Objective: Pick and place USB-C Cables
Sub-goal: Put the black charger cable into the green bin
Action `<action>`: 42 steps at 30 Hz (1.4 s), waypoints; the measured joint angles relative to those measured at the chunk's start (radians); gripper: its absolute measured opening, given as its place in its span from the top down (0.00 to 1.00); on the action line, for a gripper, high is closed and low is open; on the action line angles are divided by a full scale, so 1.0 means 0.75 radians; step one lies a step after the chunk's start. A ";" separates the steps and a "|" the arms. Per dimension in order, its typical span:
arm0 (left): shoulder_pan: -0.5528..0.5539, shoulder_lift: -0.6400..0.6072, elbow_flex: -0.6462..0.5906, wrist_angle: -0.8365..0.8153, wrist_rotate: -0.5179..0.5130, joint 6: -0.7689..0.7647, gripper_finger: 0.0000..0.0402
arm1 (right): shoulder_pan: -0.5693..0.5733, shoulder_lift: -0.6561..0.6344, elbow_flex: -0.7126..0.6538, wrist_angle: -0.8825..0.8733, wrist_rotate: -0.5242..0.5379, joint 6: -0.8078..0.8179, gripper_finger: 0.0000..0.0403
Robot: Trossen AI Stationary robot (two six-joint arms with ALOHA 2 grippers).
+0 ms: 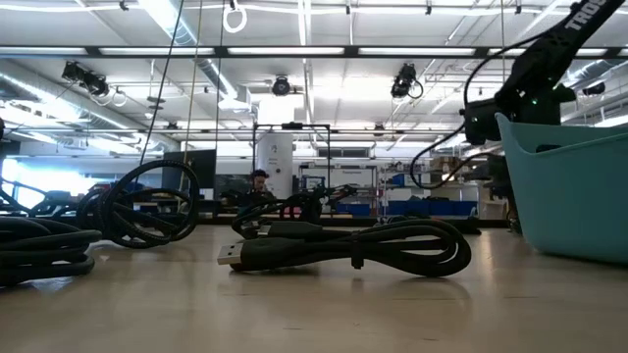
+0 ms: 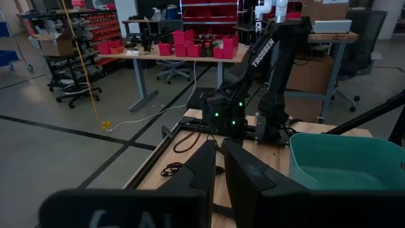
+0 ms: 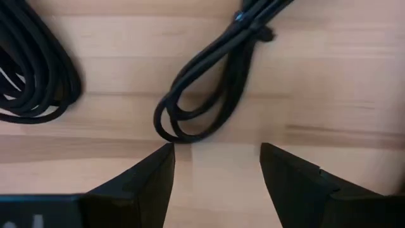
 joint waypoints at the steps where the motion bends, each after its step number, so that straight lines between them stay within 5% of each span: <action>1: 0.000 0.000 0.000 0.000 0.000 0.000 0.90 | 0.000 -0.003 -0.011 0.020 -0.004 0.015 0.41; 27: -0.001 0.000 -0.001 0.001 0.000 -0.009 0.90 | -0.005 0.002 0.025 0.269 -0.012 -0.045 0.41; 42: -0.001 0.000 -0.001 0.000 0.000 -0.010 0.90 | -0.007 0.001 0.025 0.474 -0.176 -0.041 0.41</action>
